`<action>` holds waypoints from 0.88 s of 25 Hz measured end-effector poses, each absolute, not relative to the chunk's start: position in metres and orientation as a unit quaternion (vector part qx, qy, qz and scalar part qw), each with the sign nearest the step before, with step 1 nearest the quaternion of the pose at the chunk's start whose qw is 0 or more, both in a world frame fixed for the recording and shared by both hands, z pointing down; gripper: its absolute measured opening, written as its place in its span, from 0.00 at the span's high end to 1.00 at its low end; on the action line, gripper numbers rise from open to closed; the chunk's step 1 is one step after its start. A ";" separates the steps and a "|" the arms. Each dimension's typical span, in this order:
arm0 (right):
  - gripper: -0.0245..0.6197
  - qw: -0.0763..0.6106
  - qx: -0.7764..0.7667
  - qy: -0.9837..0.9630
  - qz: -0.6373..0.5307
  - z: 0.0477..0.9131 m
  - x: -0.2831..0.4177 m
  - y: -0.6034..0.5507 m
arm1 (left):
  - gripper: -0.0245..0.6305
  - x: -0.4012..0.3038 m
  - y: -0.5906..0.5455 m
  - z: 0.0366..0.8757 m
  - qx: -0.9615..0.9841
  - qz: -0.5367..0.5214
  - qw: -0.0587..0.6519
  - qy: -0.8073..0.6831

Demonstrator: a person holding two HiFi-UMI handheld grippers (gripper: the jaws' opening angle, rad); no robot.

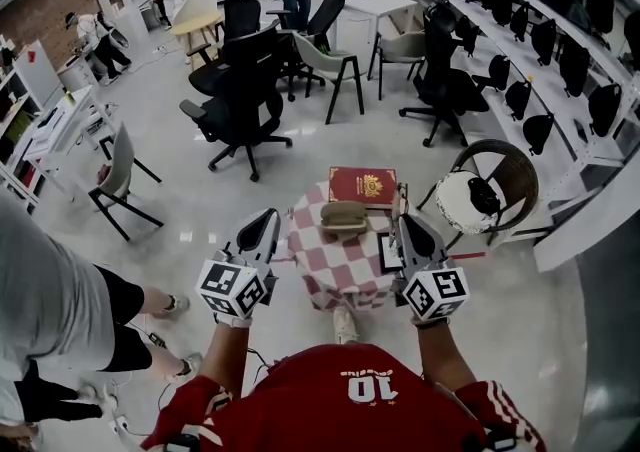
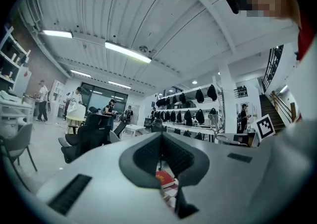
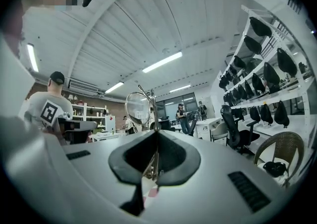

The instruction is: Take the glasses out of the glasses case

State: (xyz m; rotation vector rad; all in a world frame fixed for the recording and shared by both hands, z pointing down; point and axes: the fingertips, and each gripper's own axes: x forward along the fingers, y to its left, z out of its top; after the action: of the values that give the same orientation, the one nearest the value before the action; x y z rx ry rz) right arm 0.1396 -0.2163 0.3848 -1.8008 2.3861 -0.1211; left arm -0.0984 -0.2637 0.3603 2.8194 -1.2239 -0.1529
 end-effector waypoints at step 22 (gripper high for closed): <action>0.92 0.063 -0.610 0.788 -0.047 0.390 0.148 -0.205 | 0.95 -0.094 -0.256 0.361 0.917 -0.051 0.033 -0.394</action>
State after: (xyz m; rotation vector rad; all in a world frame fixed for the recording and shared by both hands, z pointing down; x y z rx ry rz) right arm 0.1482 -0.2045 0.3904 -1.8427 2.3817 -0.1415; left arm -0.0936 -0.2562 0.3612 2.8221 -1.2121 -0.1563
